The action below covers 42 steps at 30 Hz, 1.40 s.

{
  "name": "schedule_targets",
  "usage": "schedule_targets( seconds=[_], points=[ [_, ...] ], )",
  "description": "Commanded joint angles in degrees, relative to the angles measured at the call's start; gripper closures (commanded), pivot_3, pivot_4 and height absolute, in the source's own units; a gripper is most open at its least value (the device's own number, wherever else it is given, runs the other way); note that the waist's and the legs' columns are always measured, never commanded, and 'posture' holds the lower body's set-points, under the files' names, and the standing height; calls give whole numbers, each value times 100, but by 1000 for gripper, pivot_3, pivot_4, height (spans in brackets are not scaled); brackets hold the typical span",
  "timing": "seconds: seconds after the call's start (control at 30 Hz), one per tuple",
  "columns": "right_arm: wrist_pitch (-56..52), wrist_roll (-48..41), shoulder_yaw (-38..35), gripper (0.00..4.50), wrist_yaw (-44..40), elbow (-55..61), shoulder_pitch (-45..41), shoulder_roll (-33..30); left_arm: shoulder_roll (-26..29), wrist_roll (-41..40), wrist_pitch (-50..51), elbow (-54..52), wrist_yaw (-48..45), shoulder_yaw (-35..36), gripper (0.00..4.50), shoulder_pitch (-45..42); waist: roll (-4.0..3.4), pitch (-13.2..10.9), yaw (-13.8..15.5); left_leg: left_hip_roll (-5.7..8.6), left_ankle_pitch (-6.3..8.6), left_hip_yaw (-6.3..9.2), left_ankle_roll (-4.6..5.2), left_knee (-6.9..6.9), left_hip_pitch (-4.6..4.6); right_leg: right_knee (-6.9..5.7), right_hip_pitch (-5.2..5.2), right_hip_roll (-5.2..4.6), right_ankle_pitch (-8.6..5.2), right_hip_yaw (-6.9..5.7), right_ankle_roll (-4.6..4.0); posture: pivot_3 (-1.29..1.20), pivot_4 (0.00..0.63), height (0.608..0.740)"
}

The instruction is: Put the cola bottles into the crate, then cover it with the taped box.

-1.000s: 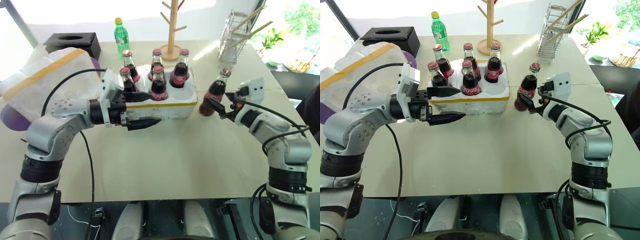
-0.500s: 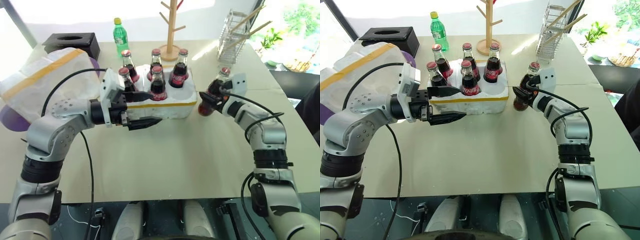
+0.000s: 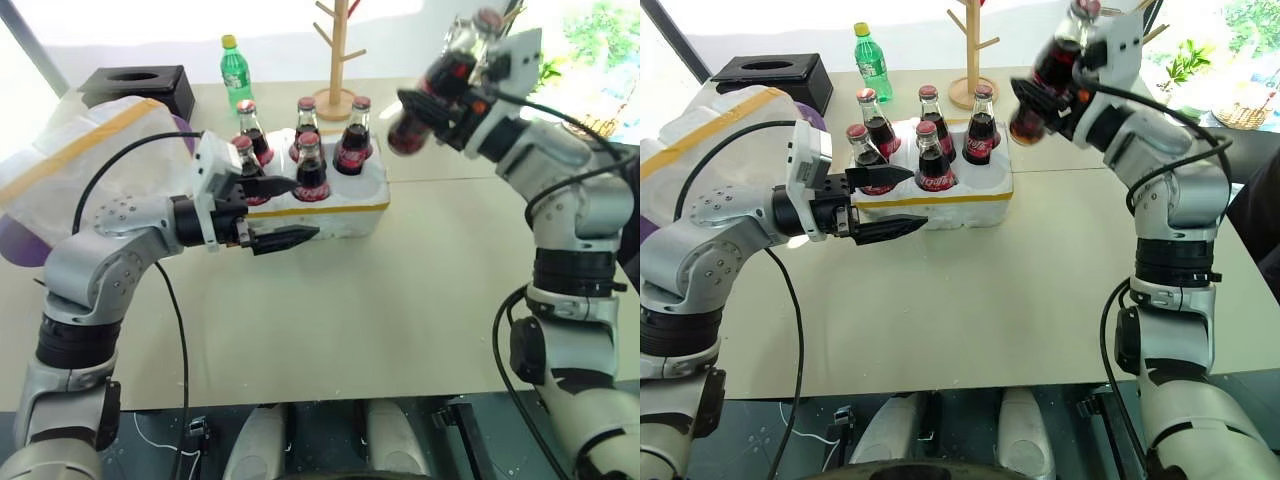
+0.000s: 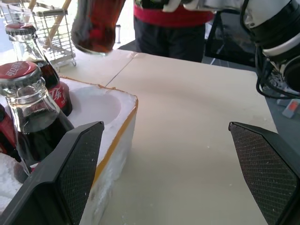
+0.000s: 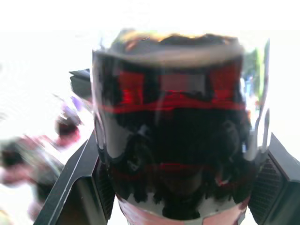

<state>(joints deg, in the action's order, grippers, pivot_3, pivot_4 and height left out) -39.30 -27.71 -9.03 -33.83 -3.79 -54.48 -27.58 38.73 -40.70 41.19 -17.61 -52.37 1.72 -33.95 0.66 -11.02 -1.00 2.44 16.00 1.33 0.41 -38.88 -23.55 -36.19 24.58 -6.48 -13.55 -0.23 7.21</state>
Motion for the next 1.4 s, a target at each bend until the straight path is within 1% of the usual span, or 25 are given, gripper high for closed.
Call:
schedule_targets(
  seconds=[0.03,0.3,0.4,0.5,0.53,0.6,0.67,0.73,0.93,1.03,1.13,1.2,1.23,1.3,1.4],
  points=[
    [96,101,385,1711,-166,66,-98,143,60,-47,-70,-118,16,219,0,-65,0,0,13,2,1,0,2,-2,0,0,-1,-2,0,0,0,0,150,740],
    [670,1075,1372,1711,-245,-578,280,235,97,-63,-62,-269,130,368,0,104,0,0,18,15,-10,1,-17,-3,-4,-1,0,-12,0,0,0,0,150,740],
    [790,1271,1581,1711,-355,-847,368,288,111,-71,-54,-316,163,401,0,174,0,0,15,15,-10,1,-18,-2,-4,-1,2,-12,0,0,0,0,150,740],
    [730,1309,1611,1711,-436,-1222,373,373,156,-97,-33,-345,185,442,0,210,3,2,16,15,-11,2,-18,-4,-3,-1,-1,-12,0,0,0,0,150,740],
    [703,1309,1580,674,-437,-1330,367,405,180,-96,-28,-338,182,452,0,214,5,3,10,15,-10,2,-18,-7,-2,-1,-2,-12,0,0,0,0,150,740],
    [668,1328,1516,22,-412,-1390,359,437,236,-97,-17,-331,169,472,0,225,6,4,2,14,-10,2,-18,-7,6,-1,-10,-11,0,0,0,0,150,740],
    [622,1310,1463,22,-453,-1253,380,385,323,-122,7,-352,145,520,0,255,6,4,6,13,-10,2,-17,-7,8,-2,-11,-10,0,0,0,0,150,740],
    [475,1182,1326,22,-593,-900,446,198,476,-188,73,-404,112,664,0,328,5,3,10,12,-9,3,-16,-7,8,-2,-11,-9,0,0,0,0,150,740],
    [-841,-256,162,22,-1515,800,833,-1013,1271,-732,552,-715,124,1731,0,804,3,1,35,17,-4,10,-8,-6,-9,1,0,-14,0,0,0,0,150,740],
    [-1092,-634,-300,22,-1905,1134,1038,-1687,1797,-980,869,-863,33,2535,0,1237,3,1,6,15,13,10,20,-2,-9,7,1,-13,0,-1,0,0,150,740],
    [-1291,-924,-578,22,-2100,1191,1133,-2119,2267,-989,1061,-928,-224,3303,0,1851,3,1,-10,9,19,2,30,1,0,9,-4,-11,-2,0,-2,0,150,740],
    [-1424,-1135,-657,22,-2268,1275,1175,-2324,2557,-851,1114,-862,-528,3787,0,2312,3,1,-7,3,18,-10,29,0,7,10,-7,-12,-2,0,-1,0,150,740],
    [-1425,-1265,-676,22,-2390,1420,1214,-2385,2726,-685,1085,-730,-849,4058,0,2639,2,1,1,-2,18,-13,29,0,7,9,-7,-10,-2,0,-2,0,150,740],
    [-1450,-1576,-707,22,-2604,1731,1274,-2433,3017,-213,813,-204,-1473,4461,0,3229,0,0,-3,-6,18,-16,29,0,9,9,-7,-8,-2,0,-2,0,150,740],
    [-1560,-2149,-751,22,-2871,2071,1356,-2361,3613,835,-158,1403,-2242,4614,0,3840,-5,0,5,-15,18,-20,29,1,11,9,-5,-1,-4,-1,-4,0,150,740]
  ],
)
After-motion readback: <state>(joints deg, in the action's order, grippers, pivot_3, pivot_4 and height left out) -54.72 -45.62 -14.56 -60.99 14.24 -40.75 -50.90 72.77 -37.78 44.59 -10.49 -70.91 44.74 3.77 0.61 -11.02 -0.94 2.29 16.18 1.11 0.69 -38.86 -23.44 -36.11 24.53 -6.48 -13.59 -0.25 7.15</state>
